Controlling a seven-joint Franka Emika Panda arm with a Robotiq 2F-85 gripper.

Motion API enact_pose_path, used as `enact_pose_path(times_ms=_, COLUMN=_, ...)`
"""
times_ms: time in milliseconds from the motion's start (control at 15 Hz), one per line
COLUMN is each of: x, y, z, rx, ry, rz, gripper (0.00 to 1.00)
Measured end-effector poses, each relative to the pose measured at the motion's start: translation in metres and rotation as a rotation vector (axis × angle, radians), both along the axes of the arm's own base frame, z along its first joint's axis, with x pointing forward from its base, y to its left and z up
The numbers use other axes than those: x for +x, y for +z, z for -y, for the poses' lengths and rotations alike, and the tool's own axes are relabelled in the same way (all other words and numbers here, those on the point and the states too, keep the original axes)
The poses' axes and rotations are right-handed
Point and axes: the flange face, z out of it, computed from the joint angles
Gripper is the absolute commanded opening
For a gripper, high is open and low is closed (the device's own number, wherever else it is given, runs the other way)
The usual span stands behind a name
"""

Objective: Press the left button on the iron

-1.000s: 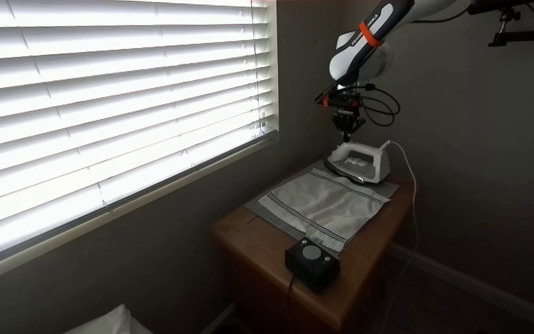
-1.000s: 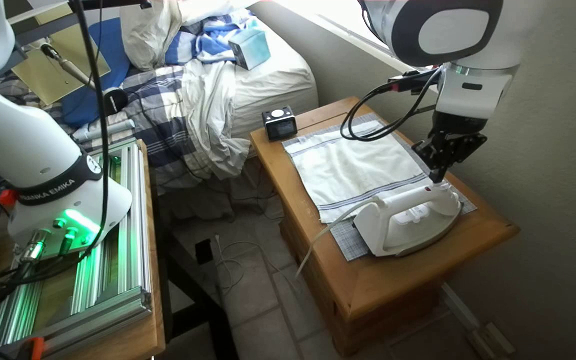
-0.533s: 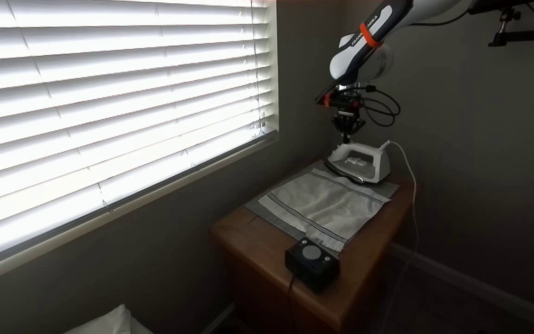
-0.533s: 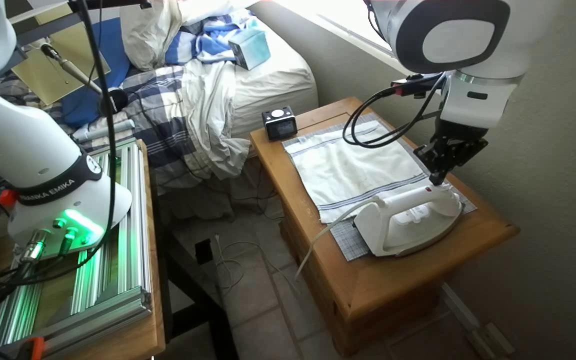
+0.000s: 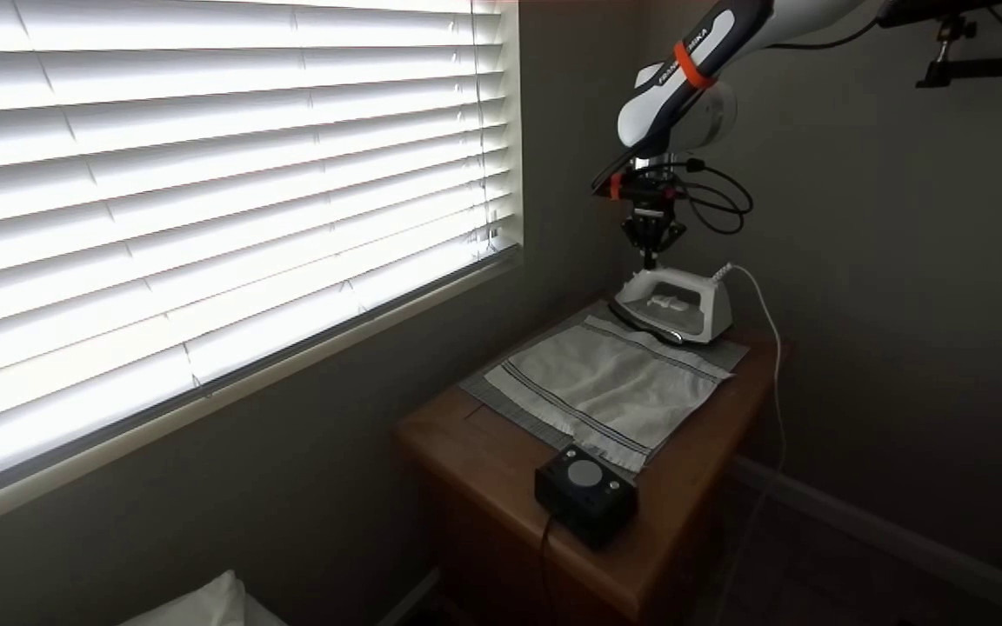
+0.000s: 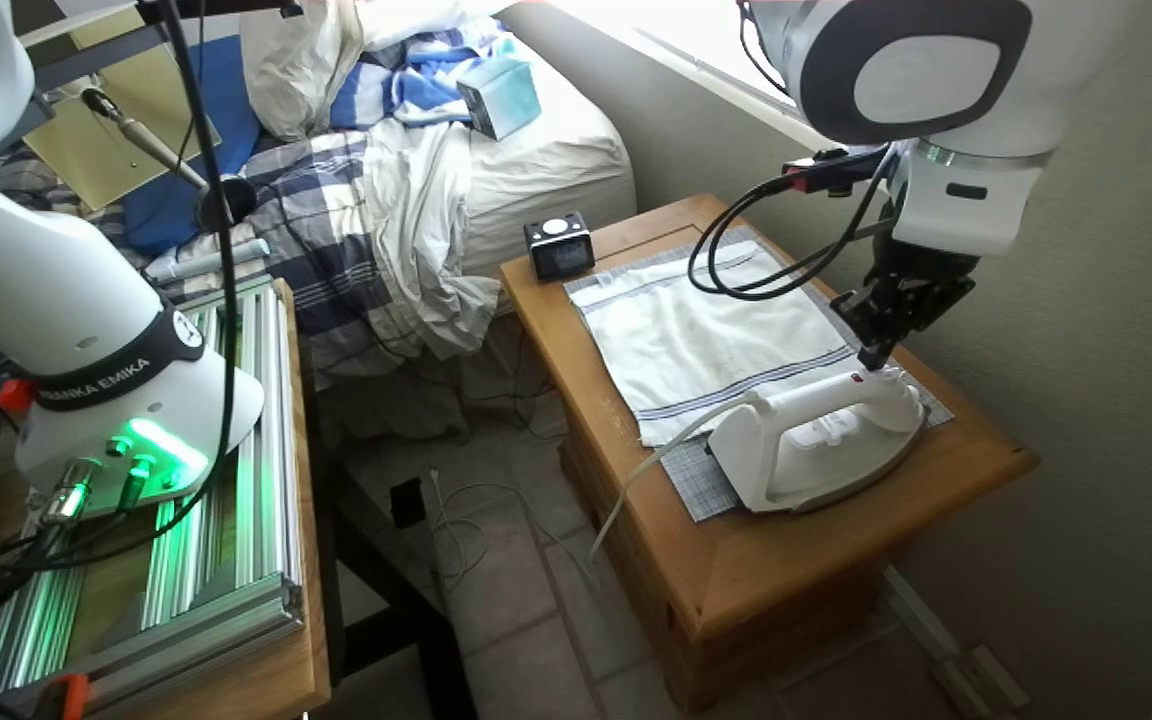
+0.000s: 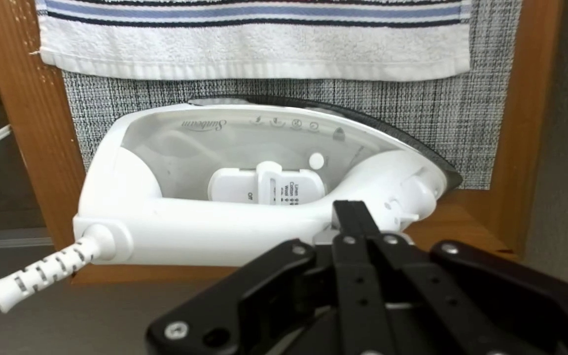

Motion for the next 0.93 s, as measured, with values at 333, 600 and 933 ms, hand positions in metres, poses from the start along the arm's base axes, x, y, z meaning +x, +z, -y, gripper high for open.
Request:
enact_pose_path(times_ms=333, x=0.003, y=0.012, z=-0.016, rx=-0.021, ry=0.019, rz=0.04, gripper=0.0)
enact_pose_path(times_ms=600, x=0.002, y=0.05, z=-0.039, rx=-0.079, ry=0.057, rz=0.104, gripper=0.39)
enact_pose_path(times_ms=933, x=-0.026, y=0.09, z=-0.054, rx=-0.093, ry=0.244, rz=0.018, gripper=0.74)
